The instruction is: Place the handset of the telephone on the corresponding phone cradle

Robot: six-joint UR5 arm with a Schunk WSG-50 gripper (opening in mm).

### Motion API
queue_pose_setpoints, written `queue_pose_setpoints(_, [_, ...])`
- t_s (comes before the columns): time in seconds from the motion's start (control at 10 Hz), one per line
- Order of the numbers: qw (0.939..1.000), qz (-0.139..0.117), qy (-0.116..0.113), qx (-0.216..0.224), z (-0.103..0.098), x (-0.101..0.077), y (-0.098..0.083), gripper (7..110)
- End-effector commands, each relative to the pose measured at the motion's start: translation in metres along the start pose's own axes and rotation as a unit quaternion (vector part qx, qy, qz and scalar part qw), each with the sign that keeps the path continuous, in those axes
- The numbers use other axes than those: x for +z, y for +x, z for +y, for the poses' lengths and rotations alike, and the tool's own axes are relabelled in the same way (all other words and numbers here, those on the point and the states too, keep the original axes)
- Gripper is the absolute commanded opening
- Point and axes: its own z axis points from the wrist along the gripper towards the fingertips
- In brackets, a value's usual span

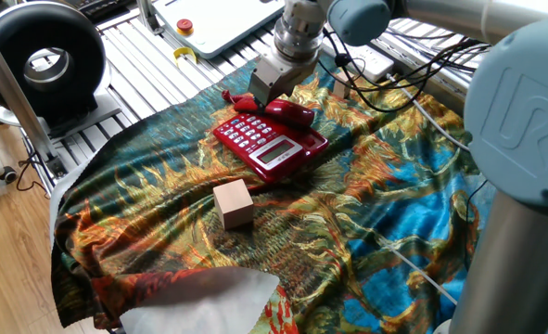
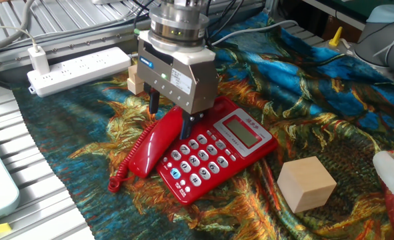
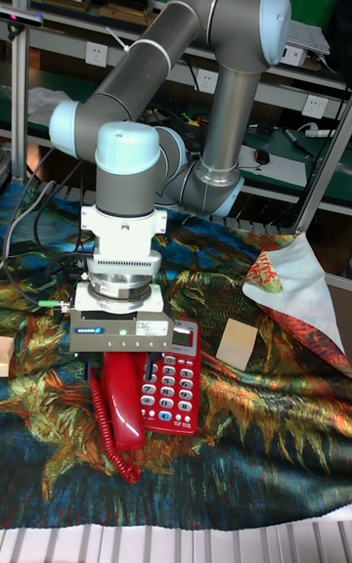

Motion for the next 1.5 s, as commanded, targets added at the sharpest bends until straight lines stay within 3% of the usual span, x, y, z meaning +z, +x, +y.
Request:
queue_pose_setpoints(0.0, [1.0000,-0.007,-0.002,0.005,0.001,0.000,0.000,66])
queue_pose_setpoints(0.7, [0.9997,-0.007,0.022,0.011,-0.011,0.012,0.003,66])
queue_pose_setpoints(0.8, [0.9994,-0.001,0.030,0.017,-0.015,0.012,0.006,22])
queue_pose_setpoints(1.2, [0.9984,0.007,0.036,0.043,-0.014,0.006,0.006,22])
queue_pose_setpoints(1.3, [0.9982,0.007,0.038,0.046,-0.014,0.006,0.005,7])
queue_pose_setpoints(1.4, [0.9977,0.008,0.041,0.054,-0.016,0.004,0.003,7])
